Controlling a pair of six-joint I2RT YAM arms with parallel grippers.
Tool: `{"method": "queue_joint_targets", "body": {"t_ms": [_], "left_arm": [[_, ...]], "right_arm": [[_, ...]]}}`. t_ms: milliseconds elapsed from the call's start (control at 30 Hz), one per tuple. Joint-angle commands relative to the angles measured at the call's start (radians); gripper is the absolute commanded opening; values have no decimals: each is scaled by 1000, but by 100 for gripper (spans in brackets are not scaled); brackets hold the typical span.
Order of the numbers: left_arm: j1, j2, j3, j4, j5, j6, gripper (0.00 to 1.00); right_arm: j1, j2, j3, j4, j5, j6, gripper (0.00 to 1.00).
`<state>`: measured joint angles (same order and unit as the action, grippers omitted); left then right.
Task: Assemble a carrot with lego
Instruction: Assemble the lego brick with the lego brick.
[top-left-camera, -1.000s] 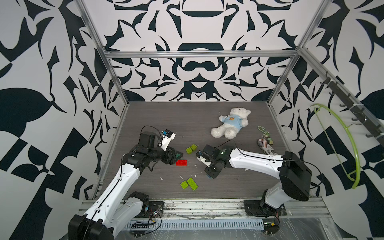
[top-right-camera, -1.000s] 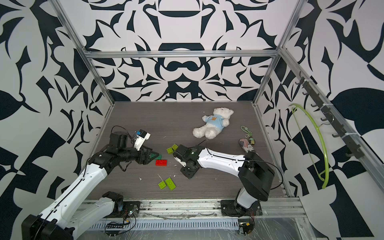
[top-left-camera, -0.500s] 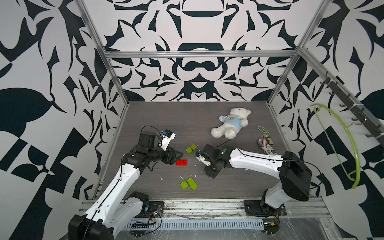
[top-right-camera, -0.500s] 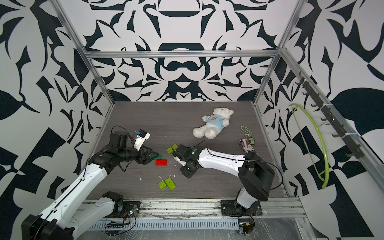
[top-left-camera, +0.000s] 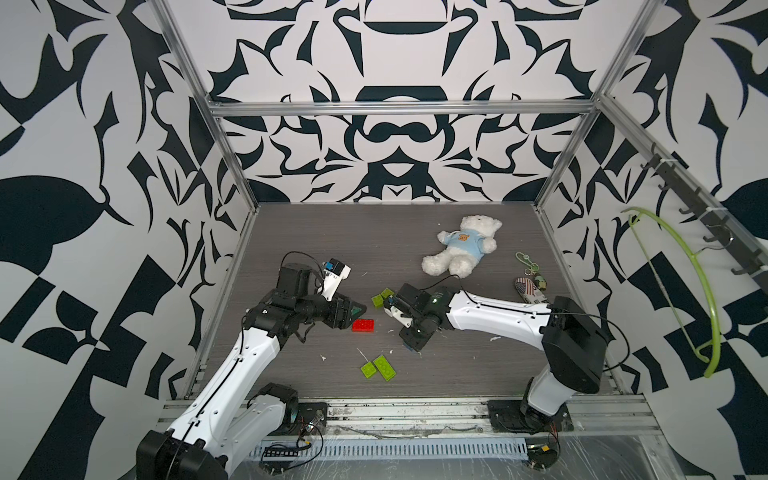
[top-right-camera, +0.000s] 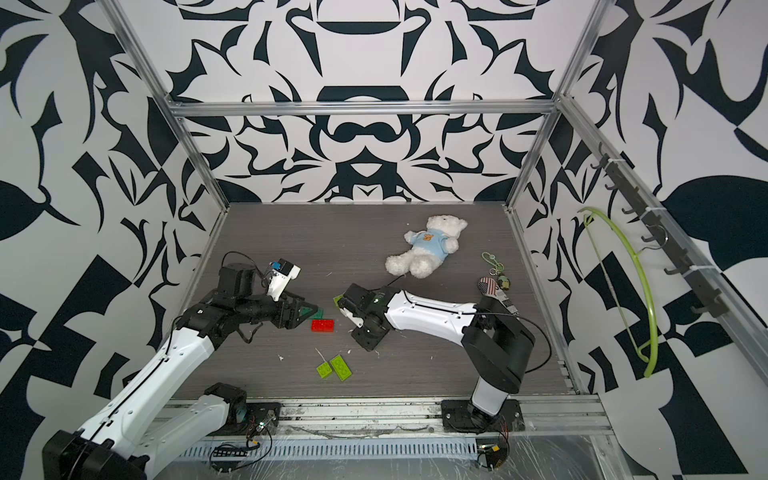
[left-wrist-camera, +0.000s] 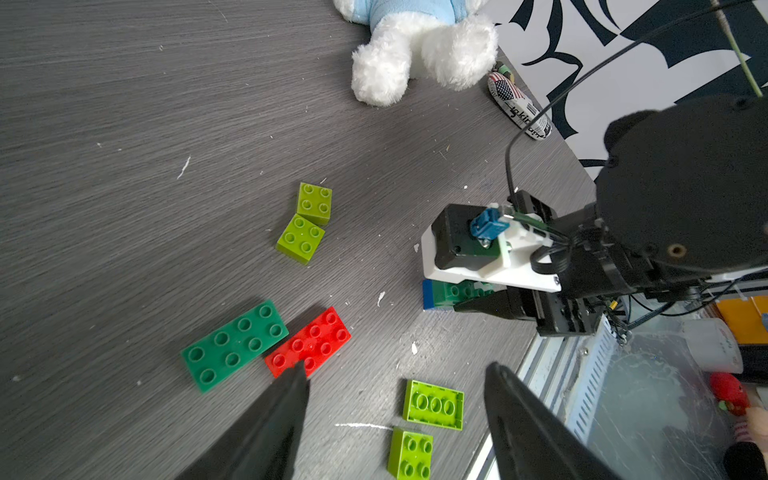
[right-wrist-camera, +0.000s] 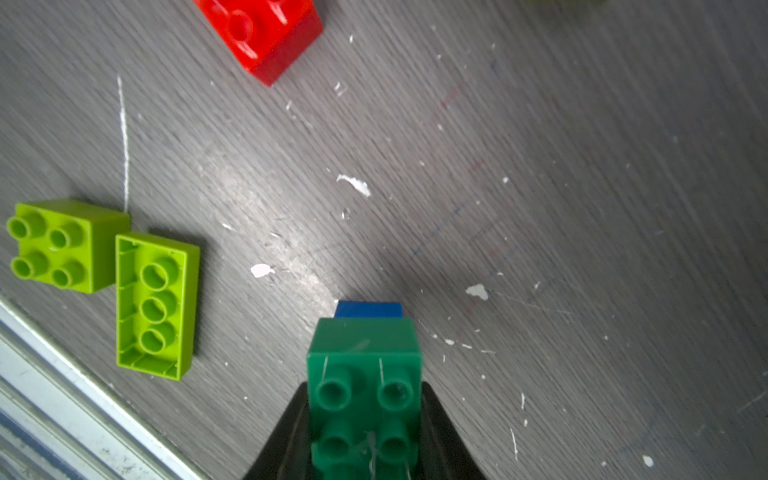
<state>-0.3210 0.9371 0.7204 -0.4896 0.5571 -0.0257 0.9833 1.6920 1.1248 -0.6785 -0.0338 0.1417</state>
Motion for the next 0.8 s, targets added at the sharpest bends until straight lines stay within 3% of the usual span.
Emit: {"method": "queue_joint_targets", "body": {"t_ms": [0, 267, 767], "left_arm": [[-4, -9, 16, 20, 3, 3, 74], [-5, -12, 17, 18, -8, 3, 74], [-4, -23, 14, 19, -21, 0, 74]], "right_arm": [[-1, 97, -50, -112, -12, 36, 27], [-2, 203, 45, -258, 8, 82, 27], [12, 154, -28, -119, 14, 33, 30]]}}
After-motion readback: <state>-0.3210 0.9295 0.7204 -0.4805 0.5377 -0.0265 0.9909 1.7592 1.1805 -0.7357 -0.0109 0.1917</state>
